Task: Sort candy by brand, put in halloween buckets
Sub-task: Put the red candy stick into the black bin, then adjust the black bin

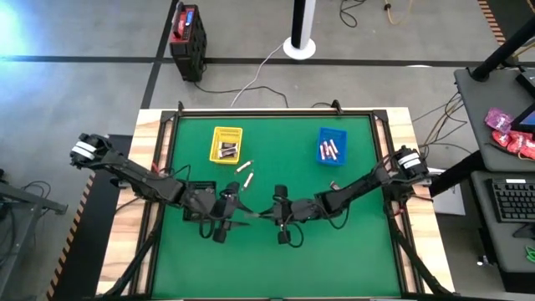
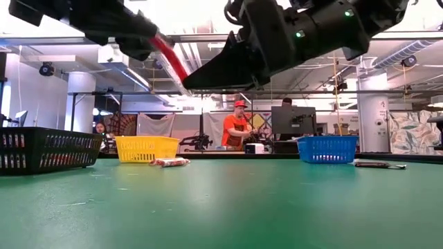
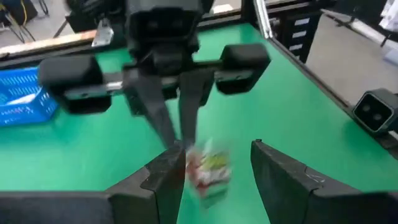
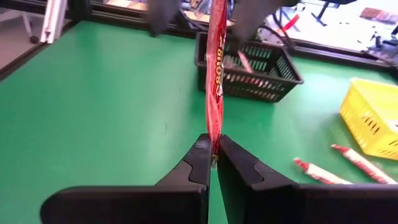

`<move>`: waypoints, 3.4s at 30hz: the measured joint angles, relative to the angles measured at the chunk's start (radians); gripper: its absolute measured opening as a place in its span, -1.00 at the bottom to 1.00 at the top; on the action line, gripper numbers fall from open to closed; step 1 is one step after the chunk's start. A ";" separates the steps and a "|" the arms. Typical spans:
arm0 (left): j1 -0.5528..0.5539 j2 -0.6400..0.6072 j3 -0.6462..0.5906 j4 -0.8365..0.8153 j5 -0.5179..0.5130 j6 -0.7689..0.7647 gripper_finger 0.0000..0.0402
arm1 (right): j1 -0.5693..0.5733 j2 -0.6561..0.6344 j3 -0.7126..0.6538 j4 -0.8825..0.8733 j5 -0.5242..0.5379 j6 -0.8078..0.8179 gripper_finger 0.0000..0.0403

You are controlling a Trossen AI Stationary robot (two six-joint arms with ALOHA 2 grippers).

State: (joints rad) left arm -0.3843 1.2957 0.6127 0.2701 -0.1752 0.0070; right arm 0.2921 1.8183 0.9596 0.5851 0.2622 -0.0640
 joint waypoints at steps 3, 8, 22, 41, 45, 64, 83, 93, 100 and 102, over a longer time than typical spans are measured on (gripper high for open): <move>0.000 0.004 0.000 0.027 -0.002 0.007 -0.19 | -0.002 0.000 0.008 -0.005 0.000 -0.013 -0.94; 0.001 0.002 0.000 0.014 -0.010 0.010 -0.44 | 0.000 0.000 0.013 -0.005 -0.003 -0.016 -0.94; -0.002 -0.088 0.049 -0.283 -0.021 -0.105 -0.98 | -0.012 -0.010 0.039 -0.078 -0.020 0.121 -0.72; -0.016 -0.163 0.258 -1.280 0.002 -0.464 -0.99 | -0.090 -0.009 0.174 -0.319 -0.026 0.116 -0.18; -0.016 -0.168 0.283 -1.327 0.001 -0.470 -0.99 | -0.099 -0.009 0.167 -0.319 -0.026 0.125 -0.17; -0.019 -0.185 0.162 -1.561 -0.104 -0.824 -0.74 | -0.101 -0.008 0.160 -0.319 -0.026 0.144 -0.17; -0.018 -0.185 0.098 -1.456 -0.095 -0.887 -0.46 | -0.100 -0.008 0.156 -0.320 -0.026 0.145 -0.17; -0.020 -0.197 0.131 -1.521 -0.062 -0.917 -0.46 | -0.101 -0.008 0.148 -0.320 -0.026 0.162 -0.17; -0.020 -0.166 0.107 -1.440 0.009 -0.933 -0.46 | -0.101 -0.008 0.140 -0.319 -0.026 0.176 -0.17; -0.020 -0.152 0.094 -1.410 0.010 -0.933 -0.48 | -0.101 -0.008 0.137 -0.319 -0.026 0.176 -0.17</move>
State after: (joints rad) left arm -0.4042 1.1438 0.7070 -1.1403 -0.1656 -0.9262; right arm 0.1913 1.8103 1.0967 0.2659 0.2359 0.1120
